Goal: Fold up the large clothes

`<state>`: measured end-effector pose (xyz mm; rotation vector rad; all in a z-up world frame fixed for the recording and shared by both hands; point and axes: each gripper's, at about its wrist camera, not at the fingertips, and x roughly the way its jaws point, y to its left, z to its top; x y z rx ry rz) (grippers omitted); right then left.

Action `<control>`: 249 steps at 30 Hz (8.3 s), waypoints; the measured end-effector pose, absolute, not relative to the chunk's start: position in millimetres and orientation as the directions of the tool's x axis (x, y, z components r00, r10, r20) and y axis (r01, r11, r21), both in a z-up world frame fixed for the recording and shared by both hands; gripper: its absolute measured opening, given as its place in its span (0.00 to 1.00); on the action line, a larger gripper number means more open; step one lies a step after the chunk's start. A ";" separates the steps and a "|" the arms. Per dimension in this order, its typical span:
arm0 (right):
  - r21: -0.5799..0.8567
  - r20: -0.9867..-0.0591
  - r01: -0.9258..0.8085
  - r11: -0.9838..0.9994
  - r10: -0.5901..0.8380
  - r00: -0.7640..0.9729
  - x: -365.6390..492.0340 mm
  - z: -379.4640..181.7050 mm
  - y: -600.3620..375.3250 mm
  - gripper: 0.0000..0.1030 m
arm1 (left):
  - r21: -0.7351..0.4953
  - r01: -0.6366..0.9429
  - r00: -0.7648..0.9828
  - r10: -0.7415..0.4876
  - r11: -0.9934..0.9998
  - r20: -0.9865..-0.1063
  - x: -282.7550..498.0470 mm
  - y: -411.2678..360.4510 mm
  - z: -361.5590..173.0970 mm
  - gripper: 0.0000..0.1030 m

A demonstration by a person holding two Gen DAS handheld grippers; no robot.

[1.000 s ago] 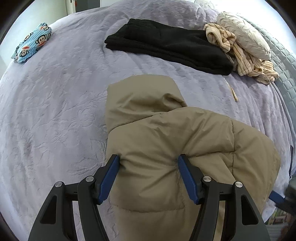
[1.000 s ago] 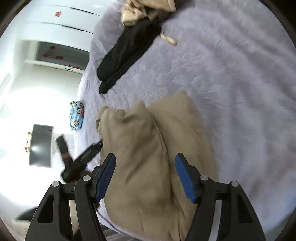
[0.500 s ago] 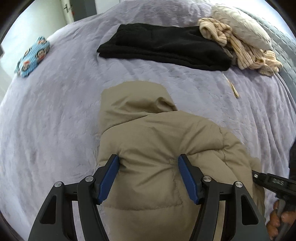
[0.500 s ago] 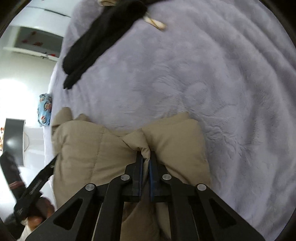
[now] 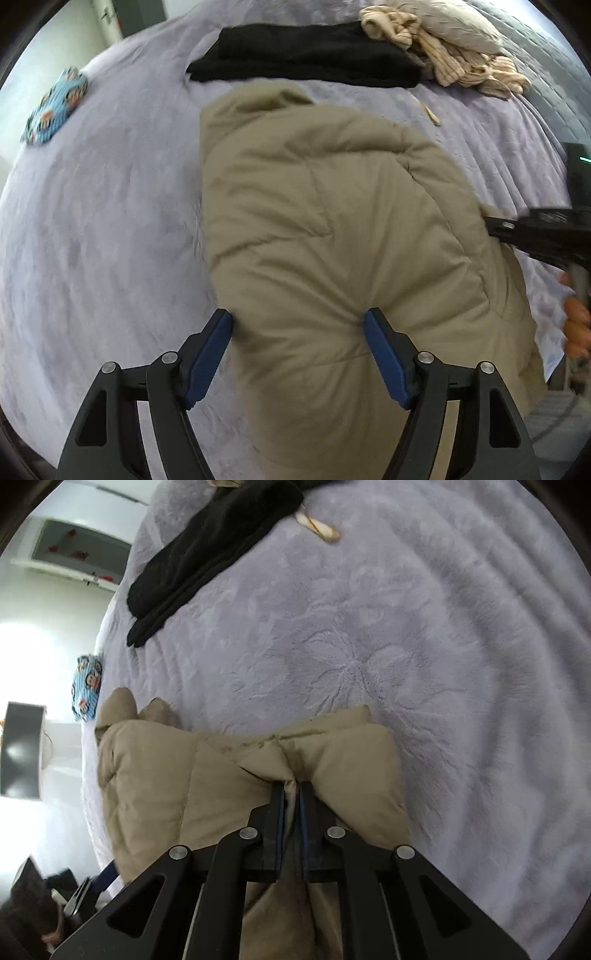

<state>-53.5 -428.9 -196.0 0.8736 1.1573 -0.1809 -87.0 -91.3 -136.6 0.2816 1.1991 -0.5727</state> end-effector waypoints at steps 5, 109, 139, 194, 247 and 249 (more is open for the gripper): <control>0.497 -0.847 0.469 0.730 0.290 0.446 -95.4 -143.3 -404.4 0.09 | -0.084 0.538 0.256 -0.258 0.838 -0.932 -90.9 -93.6 -137.6 0.73; 0.761 -0.613 0.477 0.440 0.728 0.306 -47.7 -282.1 -415.2 1.00 | -0.719 0.221 -0.260 -0.671 0.659 -0.694 -2.0 -67.6 -238.5 1.00; 0.855 -0.519 0.288 0.432 0.725 0.453 50.9 -188.9 -239.3 0.42 | -0.619 0.367 0.071 -0.685 0.694 -0.725 117.2 143.1 -107.6 0.73; 0.472 -0.846 0.325 0.819 0.319 0.427 37.7 -123.2 -46.8 0.05 | -0.045 0.462 0.407 -0.257 0.886 -0.877 175.8 159.5 -120.5 0.81; 0.392 -0.913 0.233 0.890 0.344 0.220 -96.1 -94.6 -73.0 0.08 | -0.079 0.263 0.299 -0.159 0.961 -0.941 -74.7 218.9 -69.0 0.81; 0.376 -0.920 0.214 0.902 0.334 0.206 -100.6 -92.4 -67.6 0.08 | -0.072 0.251 0.311 -0.151 0.965 -0.939 -78.6 224.0 -65.0 0.81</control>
